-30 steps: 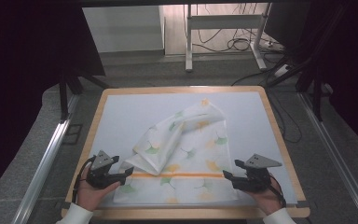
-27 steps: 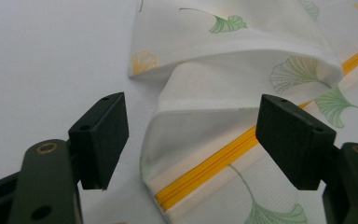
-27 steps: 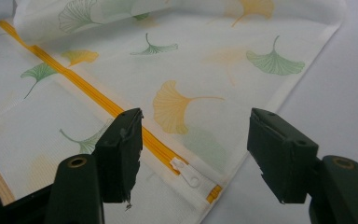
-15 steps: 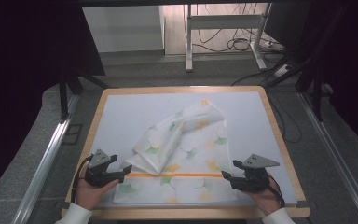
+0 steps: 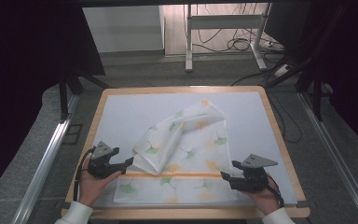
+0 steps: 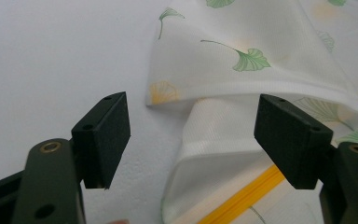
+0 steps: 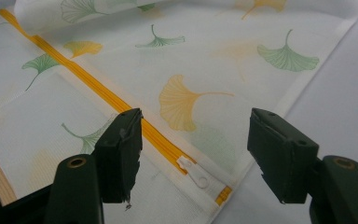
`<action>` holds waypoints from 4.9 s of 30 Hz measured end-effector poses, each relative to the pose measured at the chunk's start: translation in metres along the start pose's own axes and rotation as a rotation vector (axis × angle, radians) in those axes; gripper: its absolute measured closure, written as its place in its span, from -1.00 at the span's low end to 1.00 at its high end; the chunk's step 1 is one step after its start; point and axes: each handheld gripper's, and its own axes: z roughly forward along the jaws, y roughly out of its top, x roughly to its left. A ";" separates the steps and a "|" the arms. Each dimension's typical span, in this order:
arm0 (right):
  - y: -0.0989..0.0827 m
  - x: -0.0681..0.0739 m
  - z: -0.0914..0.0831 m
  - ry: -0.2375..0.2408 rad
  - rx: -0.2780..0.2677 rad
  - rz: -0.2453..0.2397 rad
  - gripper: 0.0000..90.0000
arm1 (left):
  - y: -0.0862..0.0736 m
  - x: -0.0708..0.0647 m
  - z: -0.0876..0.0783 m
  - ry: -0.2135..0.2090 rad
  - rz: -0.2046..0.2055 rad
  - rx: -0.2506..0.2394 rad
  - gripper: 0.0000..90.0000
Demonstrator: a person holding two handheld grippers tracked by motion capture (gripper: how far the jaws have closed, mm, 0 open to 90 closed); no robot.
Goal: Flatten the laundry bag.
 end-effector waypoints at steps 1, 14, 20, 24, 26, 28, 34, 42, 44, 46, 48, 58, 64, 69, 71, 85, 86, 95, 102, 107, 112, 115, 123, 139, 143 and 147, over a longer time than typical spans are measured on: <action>0.000 0.001 0.000 0.000 0.001 -0.001 -0.21 | 0.000 0.000 0.000 -0.001 0.000 -0.001 -0.41; 0.000 0.000 0.000 0.008 0.010 0.000 -0.21 | 0.012 0.007 0.009 0.010 -0.008 0.002 -0.43; 0.000 0.001 0.000 -0.001 0.012 -0.008 -0.21 | 0.020 0.005 0.022 0.001 0.008 0.021 -0.44; 0.000 -0.001 0.001 -0.016 0.021 -0.003 -0.21 | 0.027 0.006 0.031 0.039 0.039 0.036 -0.45; -0.001 -0.002 0.001 -0.018 0.023 -0.003 -0.21 | 0.029 0.007 0.033 0.035 0.033 0.036 -0.45; -0.001 -0.002 0.001 -0.021 0.024 -0.002 -0.21 | 0.032 0.010 0.037 0.037 0.022 0.042 -0.46; -0.001 -0.002 0.001 -0.022 0.029 -0.005 -0.21 | 0.037 0.018 0.051 0.002 -0.021 0.065 -0.48; -0.001 -0.002 0.002 -0.026 0.033 -0.002 -0.21 | 0.038 0.016 0.068 -0.017 -0.003 0.128 -0.48; -0.001 -0.002 0.002 -0.027 0.033 -0.001 -0.21 | 0.037 0.013 0.073 -0.001 0.025 0.152 -0.47; -0.001 -0.002 0.002 -0.027 0.035 0.000 -0.21 | 0.036 0.010 0.076 -0.002 0.046 0.167 -0.46; -0.001 -0.002 0.002 -0.027 0.036 -0.001 -0.21 | 0.035 0.009 0.078 -0.004 0.059 0.180 -0.46; -0.002 -0.002 0.002 -0.030 0.037 -0.003 -0.21 | 0.028 0.009 0.087 -0.026 0.066 0.257 -0.15; -0.002 -0.002 0.002 -0.032 0.039 -0.006 -0.21 | 0.029 0.010 0.084 -0.041 0.059 0.259 0.43; -0.002 -0.002 0.002 -0.035 0.040 -0.008 -0.21 | 0.029 0.005 0.084 -0.026 0.084 0.258 0.82; -0.002 -0.002 0.002 -0.035 0.042 -0.008 -0.21 | 0.029 0.003 0.083 -0.024 0.099 0.254 0.85; -0.002 -0.002 0.002 -0.033 0.046 -0.013 -0.21 | 0.034 0.006 0.071 -0.033 0.068 0.183 0.92; -0.002 -0.002 0.002 -0.033 0.046 -0.013 -0.21 | 0.034 0.006 0.071 -0.033 0.068 0.183 0.92; -0.001 0.001 0.004 -0.020 0.047 -0.017 -0.21 | 0.037 0.006 0.066 -0.038 0.061 0.152 0.93; -0.001 0.002 0.004 0.011 0.051 -0.019 -0.03 | 0.037 0.007 0.065 -0.018 0.065 0.148 0.93; 0.000 0.006 0.006 0.036 0.065 -0.040 0.08 | 0.038 0.011 0.065 -0.008 0.068 0.141 0.93; 0.000 0.007 0.007 0.036 0.072 -0.040 0.08 | 0.042 0.020 0.067 0.007 0.065 0.135 0.93; 0.000 0.007 0.007 0.035 0.070 -0.037 0.08 | 0.043 0.026 0.070 0.004 0.048 0.133 0.93; 0.000 0.006 0.007 0.031 0.075 -0.033 0.08 | 0.050 0.039 0.072 0.030 0.033 0.120 0.93; 0.001 0.005 0.010 0.038 0.084 -0.033 0.08 | 0.078 0.066 0.097 0.099 0.045 0.149 0.93; 0.001 0.004 0.010 0.039 0.087 -0.036 0.08 | 0.083 0.073 0.102 0.103 0.053 0.148 0.93; 0.000 0.003 0.010 0.038 0.089 -0.036 0.08 | 0.088 0.082 0.106 0.116 0.054 0.124 0.93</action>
